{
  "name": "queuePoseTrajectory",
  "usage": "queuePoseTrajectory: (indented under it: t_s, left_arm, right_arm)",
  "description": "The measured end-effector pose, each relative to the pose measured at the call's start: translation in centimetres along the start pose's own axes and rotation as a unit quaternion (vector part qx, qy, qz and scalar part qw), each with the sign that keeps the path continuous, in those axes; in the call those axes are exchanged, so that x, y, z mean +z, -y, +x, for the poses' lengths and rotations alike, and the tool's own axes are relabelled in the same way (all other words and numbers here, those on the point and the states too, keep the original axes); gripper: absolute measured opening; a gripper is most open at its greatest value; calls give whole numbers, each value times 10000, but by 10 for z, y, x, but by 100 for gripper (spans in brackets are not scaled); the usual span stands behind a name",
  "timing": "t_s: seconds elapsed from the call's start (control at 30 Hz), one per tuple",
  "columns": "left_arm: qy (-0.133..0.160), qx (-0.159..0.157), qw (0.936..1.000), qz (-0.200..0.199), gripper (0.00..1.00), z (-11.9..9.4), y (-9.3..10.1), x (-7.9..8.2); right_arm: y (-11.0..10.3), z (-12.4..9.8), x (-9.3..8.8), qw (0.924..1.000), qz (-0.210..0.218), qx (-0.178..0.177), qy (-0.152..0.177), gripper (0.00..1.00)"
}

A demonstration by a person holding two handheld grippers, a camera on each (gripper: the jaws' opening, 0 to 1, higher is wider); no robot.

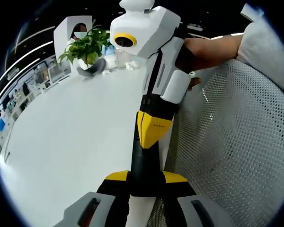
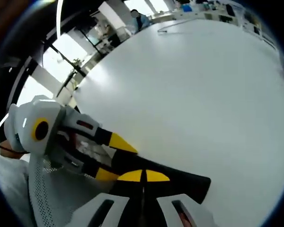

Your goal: Press the specified remote control buttons in sequence, fully releasing each button before pressing the next.

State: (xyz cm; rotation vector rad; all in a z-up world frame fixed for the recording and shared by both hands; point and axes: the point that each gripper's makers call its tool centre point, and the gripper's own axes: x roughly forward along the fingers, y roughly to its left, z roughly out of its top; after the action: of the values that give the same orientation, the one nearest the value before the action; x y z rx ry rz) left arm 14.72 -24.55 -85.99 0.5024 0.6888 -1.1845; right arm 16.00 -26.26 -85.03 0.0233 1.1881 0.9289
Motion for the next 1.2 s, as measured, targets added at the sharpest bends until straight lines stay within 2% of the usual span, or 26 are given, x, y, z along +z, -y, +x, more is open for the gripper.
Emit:
queuePoseTrajectory:
  t_s: [0.23,0.4,0.97,1.2]
  left_arm:
    - [1,0,10000,-2,25,-1,0,0]
    - [3,-1,10000,7,25,-1,1,0]
    - [10,-3,10000,7,25,-1,0,0]
    - [16,-4,10000,2,25,-1,1,0]
  right_arm:
    - [1,-1,1,9998,194,26,19,0]
    - [2,-1,1,9999,122,-9,29,0]
    - [7,-6,2,9993,380,-18,12,0]
    - [7,-6,1,9997,192,-133,-36,0]
